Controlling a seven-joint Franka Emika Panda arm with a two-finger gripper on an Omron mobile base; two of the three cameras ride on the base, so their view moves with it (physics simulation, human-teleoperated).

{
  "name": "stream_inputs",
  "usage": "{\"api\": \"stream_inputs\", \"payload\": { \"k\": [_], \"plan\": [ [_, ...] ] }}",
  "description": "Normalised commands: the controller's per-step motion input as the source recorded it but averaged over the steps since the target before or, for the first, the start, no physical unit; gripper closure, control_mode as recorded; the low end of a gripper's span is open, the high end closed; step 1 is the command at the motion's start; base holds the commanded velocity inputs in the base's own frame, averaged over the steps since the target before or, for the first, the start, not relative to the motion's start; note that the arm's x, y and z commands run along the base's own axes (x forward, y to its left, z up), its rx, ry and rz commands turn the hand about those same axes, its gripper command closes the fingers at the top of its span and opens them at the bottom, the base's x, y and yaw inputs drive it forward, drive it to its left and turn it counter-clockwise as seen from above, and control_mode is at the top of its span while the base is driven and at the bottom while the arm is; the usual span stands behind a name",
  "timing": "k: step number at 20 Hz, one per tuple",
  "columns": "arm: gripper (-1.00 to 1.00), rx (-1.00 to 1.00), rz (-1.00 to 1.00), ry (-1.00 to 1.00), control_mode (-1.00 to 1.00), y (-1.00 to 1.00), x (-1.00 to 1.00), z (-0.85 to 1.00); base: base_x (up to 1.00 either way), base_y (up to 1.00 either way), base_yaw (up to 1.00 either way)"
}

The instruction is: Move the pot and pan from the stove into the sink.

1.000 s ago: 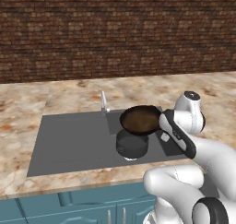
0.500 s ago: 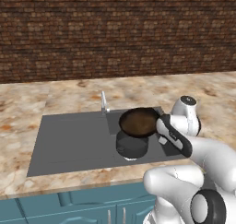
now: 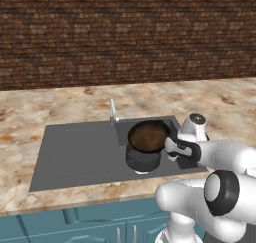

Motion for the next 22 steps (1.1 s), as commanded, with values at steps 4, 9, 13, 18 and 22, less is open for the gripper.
{"api": "stream_inputs", "payload": {
  "k": [4,9,13,18,22],
  "plan": [
    [1.0,-0.01,0.01,0.0,-1.0,0.0,0.37,-0.4,0.0,0.0,0.0],
    [1.0,-0.03,0.02,-0.01,-1.0,0.0,0.24,-0.45,0.0,0.0,0.0],
    [1.0,0.0,0.01,-0.01,-1.0,0.0,0.37,-0.28,0.0,0.0,0.0],
    [1.0,0.0,0.01,-0.01,-1.0,0.0,0.05,-0.07,0.0,0.0,0.0],
    [1.0,0.0,0.0,0.0,-1.0,0.0,0.12,-0.08,0.0,0.0,0.0]
  ]
}}
